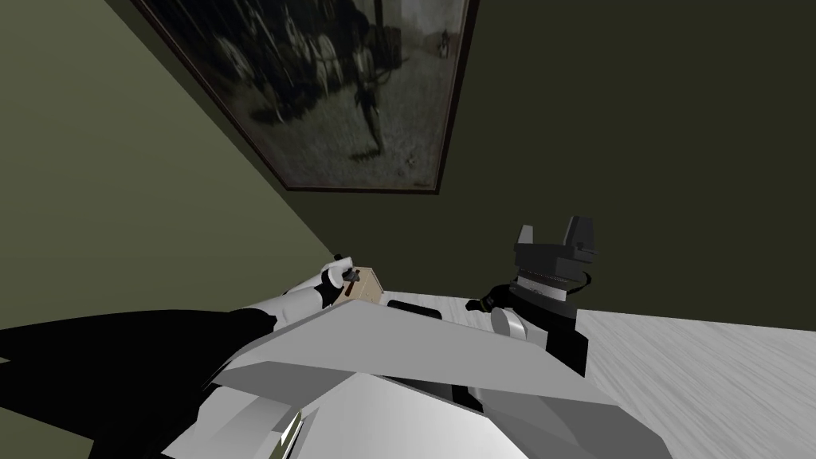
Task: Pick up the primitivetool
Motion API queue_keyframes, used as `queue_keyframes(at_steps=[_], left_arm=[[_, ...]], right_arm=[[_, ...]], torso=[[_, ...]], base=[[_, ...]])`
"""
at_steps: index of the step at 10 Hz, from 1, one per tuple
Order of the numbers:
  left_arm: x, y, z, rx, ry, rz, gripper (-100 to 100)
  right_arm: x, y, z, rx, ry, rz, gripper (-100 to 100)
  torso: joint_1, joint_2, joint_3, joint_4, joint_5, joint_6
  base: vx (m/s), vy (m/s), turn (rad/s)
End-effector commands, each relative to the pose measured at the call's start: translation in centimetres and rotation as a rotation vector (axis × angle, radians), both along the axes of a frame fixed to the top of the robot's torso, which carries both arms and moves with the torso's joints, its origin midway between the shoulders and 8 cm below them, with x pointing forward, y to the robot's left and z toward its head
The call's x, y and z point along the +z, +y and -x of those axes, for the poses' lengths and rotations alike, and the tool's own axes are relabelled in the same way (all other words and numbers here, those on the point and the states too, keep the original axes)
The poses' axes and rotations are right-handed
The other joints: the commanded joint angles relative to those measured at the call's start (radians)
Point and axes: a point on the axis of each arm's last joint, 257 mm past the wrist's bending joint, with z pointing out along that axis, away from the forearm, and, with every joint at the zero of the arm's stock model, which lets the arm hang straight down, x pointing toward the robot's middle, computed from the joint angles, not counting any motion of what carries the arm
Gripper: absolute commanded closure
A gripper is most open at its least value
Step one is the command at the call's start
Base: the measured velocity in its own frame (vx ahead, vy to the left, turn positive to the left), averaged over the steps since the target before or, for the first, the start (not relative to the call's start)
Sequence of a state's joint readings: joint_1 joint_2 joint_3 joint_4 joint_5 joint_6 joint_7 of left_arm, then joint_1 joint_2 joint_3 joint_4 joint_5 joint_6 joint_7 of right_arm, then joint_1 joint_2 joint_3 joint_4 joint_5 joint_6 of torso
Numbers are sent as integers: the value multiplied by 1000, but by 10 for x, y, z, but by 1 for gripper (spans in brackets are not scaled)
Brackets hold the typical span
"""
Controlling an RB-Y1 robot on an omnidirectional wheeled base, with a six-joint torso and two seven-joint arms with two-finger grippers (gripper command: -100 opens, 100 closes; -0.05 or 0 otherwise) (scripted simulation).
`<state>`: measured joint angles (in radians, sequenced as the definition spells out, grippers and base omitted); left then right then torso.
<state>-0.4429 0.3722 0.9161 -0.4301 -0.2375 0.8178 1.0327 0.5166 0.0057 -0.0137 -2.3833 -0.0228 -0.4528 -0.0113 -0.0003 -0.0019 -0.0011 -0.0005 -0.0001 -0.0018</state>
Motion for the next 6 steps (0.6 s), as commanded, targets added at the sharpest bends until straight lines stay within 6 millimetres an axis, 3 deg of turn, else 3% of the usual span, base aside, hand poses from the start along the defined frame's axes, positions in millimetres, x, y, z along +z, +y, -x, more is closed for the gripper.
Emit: queue_keyframes(at_steps=[1,6], left_arm=[[-4,2,6,-23,0,1,-100],[-16,8,28,-90,-1,1,-100]], right_arm=[[0,0,0,0,0,0,0],[0,0,0,0,0,0,0]], torso=[[0,0,0,0,0,0],[-4,-6,-3,-1,-1,0]], base=[[96,-29,131],[121,-49,141]])
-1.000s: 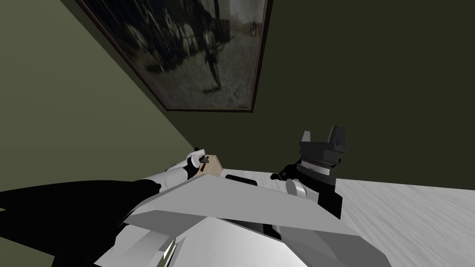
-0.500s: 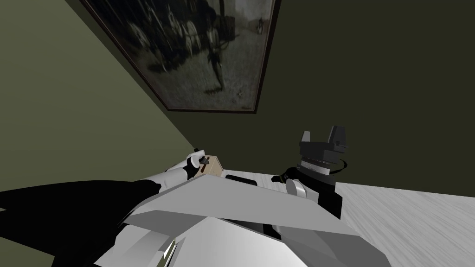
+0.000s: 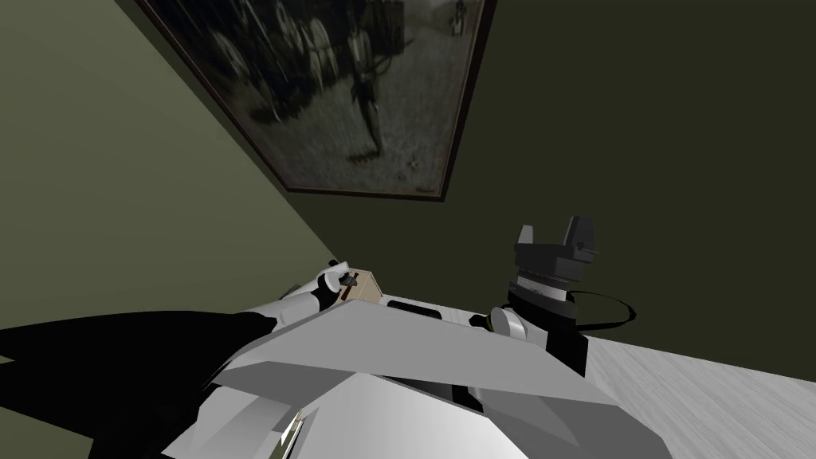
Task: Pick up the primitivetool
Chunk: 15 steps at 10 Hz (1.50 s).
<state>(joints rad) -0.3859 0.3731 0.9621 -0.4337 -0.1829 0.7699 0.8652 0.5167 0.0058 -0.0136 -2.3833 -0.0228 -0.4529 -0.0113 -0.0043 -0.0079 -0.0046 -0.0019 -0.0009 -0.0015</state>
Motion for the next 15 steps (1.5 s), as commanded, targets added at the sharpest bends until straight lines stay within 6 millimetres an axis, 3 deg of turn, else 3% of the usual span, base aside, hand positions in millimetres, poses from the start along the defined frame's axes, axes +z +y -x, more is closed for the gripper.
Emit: queue_keyframes(at_steps=[1,6,7,11,12,13,15], left_arm=[[-4,2,7,-24,0,-1,-100],[-8,5,17,-48,1,-3,-100],[-8,5,17,-49,1,-4,100],[-8,4,17,-49,1,-3,100],[-8,4,17,-49,1,-3,0],[-6,4,12,-37,0,-3,100],[-2,1,3,-11,0,0,100]], right_arm=[[0,0,0,0,0,0,0],[0,0,0,0,0,0,0],[0,0,0,0,0,0,0],[0,0,0,0,0,0,0],[0,0,0,0,0,0,0],[0,0,0,0,0,0,0],[0,0,0,0,0,0,0]], torso=[[0,0,0,0,0,0],[2,4,2,1,0,1],[4,6,3,1,1,1],[6,8,4,2,1,1],[6,8,4,2,1,1],[6,8,4,2,1,1],[8,12,7,3,2,2]], base=[[123,-41,131],[57,-29,60],[0,0,0],[0,0,0],[0,0,0],[-48,30,-121],[-103,58,-150]])
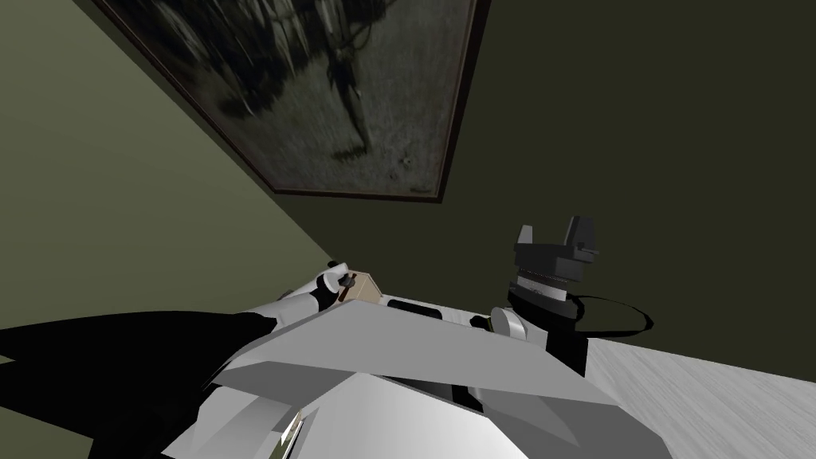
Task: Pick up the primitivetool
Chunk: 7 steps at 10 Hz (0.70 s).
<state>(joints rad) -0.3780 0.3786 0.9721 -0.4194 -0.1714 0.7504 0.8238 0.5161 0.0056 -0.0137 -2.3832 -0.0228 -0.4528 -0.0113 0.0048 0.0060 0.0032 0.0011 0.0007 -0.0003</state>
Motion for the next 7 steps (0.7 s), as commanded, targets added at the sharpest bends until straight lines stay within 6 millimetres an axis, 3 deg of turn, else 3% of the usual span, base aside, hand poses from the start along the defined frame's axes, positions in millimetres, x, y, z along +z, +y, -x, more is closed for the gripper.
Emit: queue_keyframes(at_steps=[1,7], left_arm=[[4,-2,-7,25,2,2,100],[16,-8,-28,92,2,0,100]], right_arm=[[0,0,0,0,0,0,0],[0,0,0,0,0,0,0]], torso=[[0,0,0,0,0,0],[-2,-1,0,0,0,-1]], base=[[-127,44,-121],[-103,37,-106]])
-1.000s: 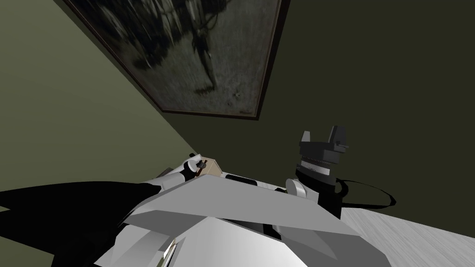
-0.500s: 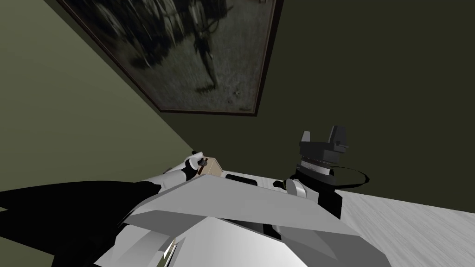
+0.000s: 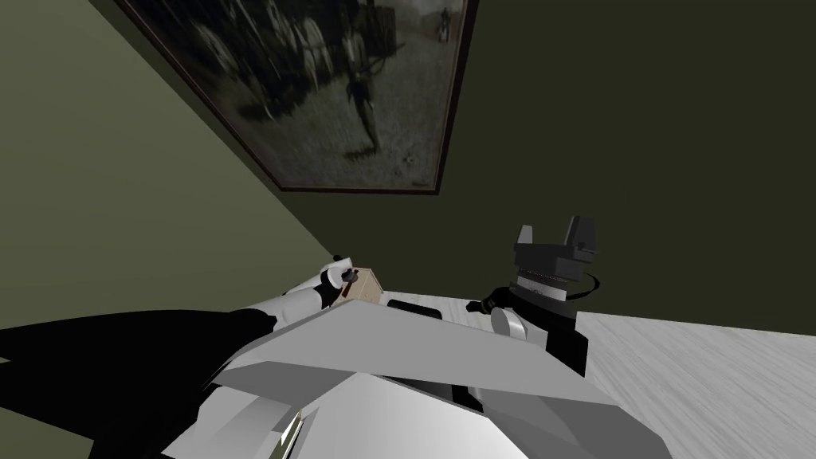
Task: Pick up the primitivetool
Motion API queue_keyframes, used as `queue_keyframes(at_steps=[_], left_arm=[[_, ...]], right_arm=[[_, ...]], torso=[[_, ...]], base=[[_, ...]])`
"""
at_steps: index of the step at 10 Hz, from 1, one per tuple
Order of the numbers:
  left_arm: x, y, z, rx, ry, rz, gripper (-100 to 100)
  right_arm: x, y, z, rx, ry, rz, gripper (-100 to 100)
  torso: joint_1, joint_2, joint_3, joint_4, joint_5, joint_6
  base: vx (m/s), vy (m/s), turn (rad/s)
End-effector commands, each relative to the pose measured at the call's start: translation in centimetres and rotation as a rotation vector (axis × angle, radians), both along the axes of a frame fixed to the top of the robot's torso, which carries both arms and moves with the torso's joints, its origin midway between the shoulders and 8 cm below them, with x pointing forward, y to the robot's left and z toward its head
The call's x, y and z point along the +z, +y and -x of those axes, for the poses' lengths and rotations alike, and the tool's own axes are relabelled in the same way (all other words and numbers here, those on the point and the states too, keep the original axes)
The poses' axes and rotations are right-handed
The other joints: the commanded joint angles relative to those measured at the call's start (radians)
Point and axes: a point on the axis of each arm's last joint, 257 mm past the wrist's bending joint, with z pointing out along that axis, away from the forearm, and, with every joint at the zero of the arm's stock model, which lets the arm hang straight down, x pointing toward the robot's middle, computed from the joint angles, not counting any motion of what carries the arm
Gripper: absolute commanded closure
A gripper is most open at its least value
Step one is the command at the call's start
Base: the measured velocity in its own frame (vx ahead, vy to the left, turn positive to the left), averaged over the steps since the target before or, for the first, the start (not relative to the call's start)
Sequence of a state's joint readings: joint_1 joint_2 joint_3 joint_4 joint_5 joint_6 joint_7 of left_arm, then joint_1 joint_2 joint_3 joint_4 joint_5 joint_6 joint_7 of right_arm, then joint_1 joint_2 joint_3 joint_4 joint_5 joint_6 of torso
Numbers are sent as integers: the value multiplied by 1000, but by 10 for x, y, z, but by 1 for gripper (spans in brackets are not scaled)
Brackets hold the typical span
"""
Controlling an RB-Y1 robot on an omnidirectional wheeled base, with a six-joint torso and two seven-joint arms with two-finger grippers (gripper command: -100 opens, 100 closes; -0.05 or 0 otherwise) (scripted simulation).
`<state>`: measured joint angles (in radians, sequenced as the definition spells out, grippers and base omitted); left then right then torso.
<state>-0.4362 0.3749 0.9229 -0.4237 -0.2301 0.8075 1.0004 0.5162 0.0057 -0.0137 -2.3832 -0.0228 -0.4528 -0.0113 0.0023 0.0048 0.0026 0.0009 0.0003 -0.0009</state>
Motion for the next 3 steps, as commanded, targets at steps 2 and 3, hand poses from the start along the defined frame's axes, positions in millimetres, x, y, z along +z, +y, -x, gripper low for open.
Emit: queue_keyframes(at_steps=[2,3], left_arm=[[2,-1,-4,13,-2,-2,100],[2,-2,-5,17,-3,-1,0]], right_arm=[[0,0,0,0,0,0,0],[0,0,0,0,0,0,0]], torso=[[0,1,1,0,0,0],[0,-1,0,0,0,-1]], base=[[-80,16,-89],[-8,1,6]])
